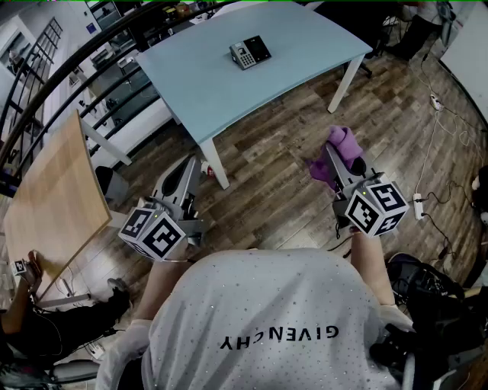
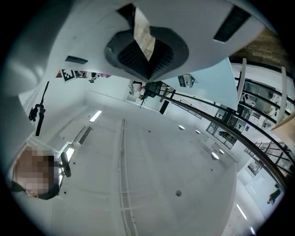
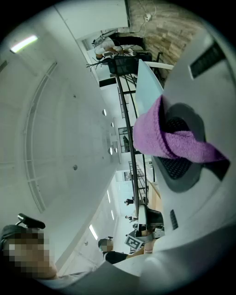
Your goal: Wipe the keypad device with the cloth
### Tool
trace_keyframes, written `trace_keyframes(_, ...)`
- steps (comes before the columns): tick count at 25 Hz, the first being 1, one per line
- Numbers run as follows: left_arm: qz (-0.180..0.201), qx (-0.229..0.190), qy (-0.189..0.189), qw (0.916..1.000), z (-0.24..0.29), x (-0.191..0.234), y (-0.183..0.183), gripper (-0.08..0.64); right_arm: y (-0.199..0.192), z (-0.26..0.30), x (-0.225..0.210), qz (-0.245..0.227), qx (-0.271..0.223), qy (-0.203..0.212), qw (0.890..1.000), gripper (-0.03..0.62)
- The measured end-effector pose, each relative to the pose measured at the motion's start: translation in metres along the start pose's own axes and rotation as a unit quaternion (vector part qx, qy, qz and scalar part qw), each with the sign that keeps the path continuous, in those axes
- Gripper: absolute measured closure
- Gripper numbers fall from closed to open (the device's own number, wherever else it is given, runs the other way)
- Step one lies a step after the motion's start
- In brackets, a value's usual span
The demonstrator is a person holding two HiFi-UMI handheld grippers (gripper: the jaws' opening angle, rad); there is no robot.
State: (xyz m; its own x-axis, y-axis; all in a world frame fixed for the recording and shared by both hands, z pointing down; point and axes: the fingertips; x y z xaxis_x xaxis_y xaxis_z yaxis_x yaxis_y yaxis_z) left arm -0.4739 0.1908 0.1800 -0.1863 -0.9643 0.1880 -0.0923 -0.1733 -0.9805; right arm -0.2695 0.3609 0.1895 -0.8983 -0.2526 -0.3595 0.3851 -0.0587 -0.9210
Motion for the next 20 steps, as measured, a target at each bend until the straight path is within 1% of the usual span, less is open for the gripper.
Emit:
trace_keyframes(7,-0.002,0.002,-0.001,1.0000,0.003,0.008,-0.002,0.558,0.000,0.008,-0.001,0.000,-0.002,-0.003,1.000,0.549)
trace_keyframes(13,-0.003,0.005,-0.009,0.9999,0.004,0.016,-0.004,0.558,-0.006,0.019,0.004,-0.004,0.000,-0.006,1.000,0.549)
trace_keyframes(17,-0.005,0.008,-0.018,0.9998,0.005,0.017,-0.012,0.558,-0.015,0.026,0.002,0.001,0.001,-0.016,1.000,0.549)
trace_keyframes(20,-0.007,-0.001,-0.014,0.9999,0.011,0.022,-0.014,0.560,-0.019,0.035,0.000,0.010,0.002,-0.011,1.000,0.549)
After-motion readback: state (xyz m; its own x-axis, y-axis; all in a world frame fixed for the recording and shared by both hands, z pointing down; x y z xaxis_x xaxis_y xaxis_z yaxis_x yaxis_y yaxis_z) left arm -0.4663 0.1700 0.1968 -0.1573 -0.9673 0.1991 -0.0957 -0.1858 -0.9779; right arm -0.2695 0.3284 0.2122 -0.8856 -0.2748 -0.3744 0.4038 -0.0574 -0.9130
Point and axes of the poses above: the fingertips, and each gripper's own axes: z forward along the fingers, x to its left, y out of its top, and after that the axes turned 14 degrees about z, right-handed
